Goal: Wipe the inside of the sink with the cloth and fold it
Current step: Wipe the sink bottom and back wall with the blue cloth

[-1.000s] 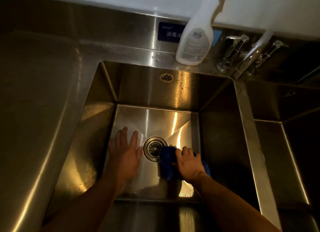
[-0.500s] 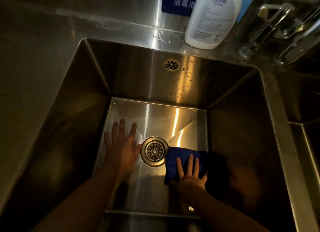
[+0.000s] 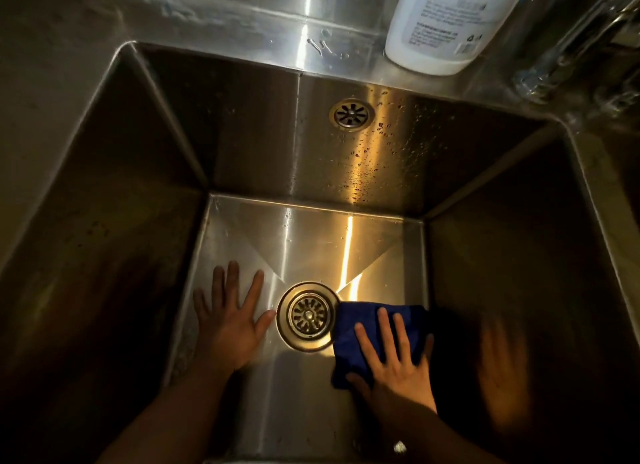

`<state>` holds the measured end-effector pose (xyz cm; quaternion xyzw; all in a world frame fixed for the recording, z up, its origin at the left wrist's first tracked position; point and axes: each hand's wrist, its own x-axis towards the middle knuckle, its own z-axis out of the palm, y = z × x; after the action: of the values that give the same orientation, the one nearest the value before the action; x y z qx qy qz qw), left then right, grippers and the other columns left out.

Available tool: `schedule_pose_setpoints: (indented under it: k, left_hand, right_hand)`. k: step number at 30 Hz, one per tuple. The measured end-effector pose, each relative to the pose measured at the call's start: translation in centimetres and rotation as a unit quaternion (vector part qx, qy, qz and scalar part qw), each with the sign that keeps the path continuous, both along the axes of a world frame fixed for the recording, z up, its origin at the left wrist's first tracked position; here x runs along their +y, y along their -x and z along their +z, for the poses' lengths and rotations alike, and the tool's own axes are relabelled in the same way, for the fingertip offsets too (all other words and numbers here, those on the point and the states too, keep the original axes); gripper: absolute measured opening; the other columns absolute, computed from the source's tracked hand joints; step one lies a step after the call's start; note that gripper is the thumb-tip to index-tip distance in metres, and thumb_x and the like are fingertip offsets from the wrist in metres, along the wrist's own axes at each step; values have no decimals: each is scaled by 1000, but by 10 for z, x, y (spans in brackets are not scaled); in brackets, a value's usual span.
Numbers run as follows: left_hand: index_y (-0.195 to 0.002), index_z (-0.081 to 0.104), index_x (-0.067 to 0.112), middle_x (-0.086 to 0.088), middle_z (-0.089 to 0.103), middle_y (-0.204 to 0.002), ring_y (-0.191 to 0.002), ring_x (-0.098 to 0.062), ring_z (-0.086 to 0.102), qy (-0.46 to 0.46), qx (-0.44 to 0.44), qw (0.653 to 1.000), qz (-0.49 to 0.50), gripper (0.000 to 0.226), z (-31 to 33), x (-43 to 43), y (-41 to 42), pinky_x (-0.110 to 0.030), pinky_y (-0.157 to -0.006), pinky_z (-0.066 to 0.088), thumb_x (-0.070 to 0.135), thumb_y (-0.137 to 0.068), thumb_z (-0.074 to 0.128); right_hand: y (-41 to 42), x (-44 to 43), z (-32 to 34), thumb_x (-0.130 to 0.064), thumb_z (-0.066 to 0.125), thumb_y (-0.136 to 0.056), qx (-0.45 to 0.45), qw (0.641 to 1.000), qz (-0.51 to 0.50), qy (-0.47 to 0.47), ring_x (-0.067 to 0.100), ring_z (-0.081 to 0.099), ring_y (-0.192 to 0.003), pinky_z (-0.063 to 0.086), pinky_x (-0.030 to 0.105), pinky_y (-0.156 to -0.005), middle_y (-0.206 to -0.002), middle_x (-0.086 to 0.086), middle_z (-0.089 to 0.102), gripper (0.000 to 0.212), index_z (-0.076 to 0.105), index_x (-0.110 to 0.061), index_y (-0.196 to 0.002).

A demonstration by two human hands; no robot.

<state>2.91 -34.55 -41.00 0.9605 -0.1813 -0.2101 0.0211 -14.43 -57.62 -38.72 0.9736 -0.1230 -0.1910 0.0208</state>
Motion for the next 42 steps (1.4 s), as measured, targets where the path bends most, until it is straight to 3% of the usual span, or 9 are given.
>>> schedule_pose_setpoints:
  k: [3, 7, 10, 14, 17, 20, 28, 36, 42]
  left_hand:
    - [-147, -14, 36, -9, -28, -155, -145, -34, -20, 5, 0, 1000, 5, 88, -5, -1, 0, -64, -113, 1, 75, -69, -27]
    - [-150, 15, 31, -13, 3, -161, -147, -38, 3, 10, 1, 1000, 5, 84, -2, -4, 0, -67, -109, 10, 72, -82, -12]
    - [-150, 11, 32, -10, -5, -160, -147, -35, -5, 17, -8, 1000, 6, 86, -6, -3, 0, -65, -110, 6, 73, -79, -15]
    - [-149, 17, 29, -13, 4, -160, -147, -37, 3, 15, -15, 1000, 9, 87, -4, -5, 1, -66, -109, 10, 72, -80, -14]
    - [-150, 11, 32, -10, -2, -160, -147, -34, -2, 7, -29, 999, 14, 88, -9, -3, 1, -64, -111, 8, 73, -77, -18]
    - [-149, 20, 31, -12, 9, -160, -147, -35, 7, 11, -29, 999, 12, 84, -8, -4, 1, -65, -109, 13, 72, -82, -9]
    - [-148, 28, 32, -14, 17, -159, -146, -36, 14, 22, -32, 999, 5, 76, -9, -2, 2, -66, -108, 15, 68, -87, 1]
    - [-149, 21, 36, -11, 13, -160, -147, -33, 10, 31, -62, 998, 10, 72, -20, 0, 3, -62, -110, 9, 68, -86, 3]
    - [-148, 27, 34, -10, 13, -160, -148, -32, 9, 37, -102, 994, 6, 71, -24, 2, 5, -63, -110, 10, 61, -83, 29]
  right_hand:
    - [0, -1, -6, -75, 33, -76, 5, 1000, 5, -1, 35, 10, -144, 23, 77, -96, -157, 16, 22, 86, 31, -27, -147]
    - [0, -1, -14, -74, 35, -76, -2, 1000, -3, -5, 36, 2, -146, 24, 79, -90, -154, 19, 28, 87, 31, -25, -147]
    - [0, -2, -18, -75, 38, -74, -18, 1000, 3, -2, 36, -2, -147, 23, 76, -92, -157, 17, 16, 87, 31, -25, -146]
    - [1, -3, -22, -75, 40, -71, -22, 1000, 4, 5, 36, 6, -145, 27, 75, -92, -154, 17, 26, 89, 34, -27, -146]
    - [1, -3, -26, -72, 42, -69, -43, 999, 1, 6, 35, 0, -147, 26, 75, -92, -156, 15, 23, 88, 34, -28, -145]
    - [2, -4, -30, -70, 45, -69, -66, 998, 2, -1, 34, -2, -148, 23, 77, -93, -153, 16, 27, 88, 35, -28, -145]
    - [-59, -17, -29, -68, 30, -88, -109, 993, -52, -9, 36, 15, -146, 15, 74, -106, -159, 14, 21, 72, 27, -32, -150]
    - [-158, -68, -41, -77, 11, -86, -125, 990, -69, -11, 25, -10, -148, -9, 66, -107, -163, 1, -5, 70, -3, -48, -148]
    - [-168, -77, -42, -82, 1, -81, -84, 993, -69, -45, 18, -31, -142, -22, 61, -102, -159, -5, -24, 69, -25, -56, -138]
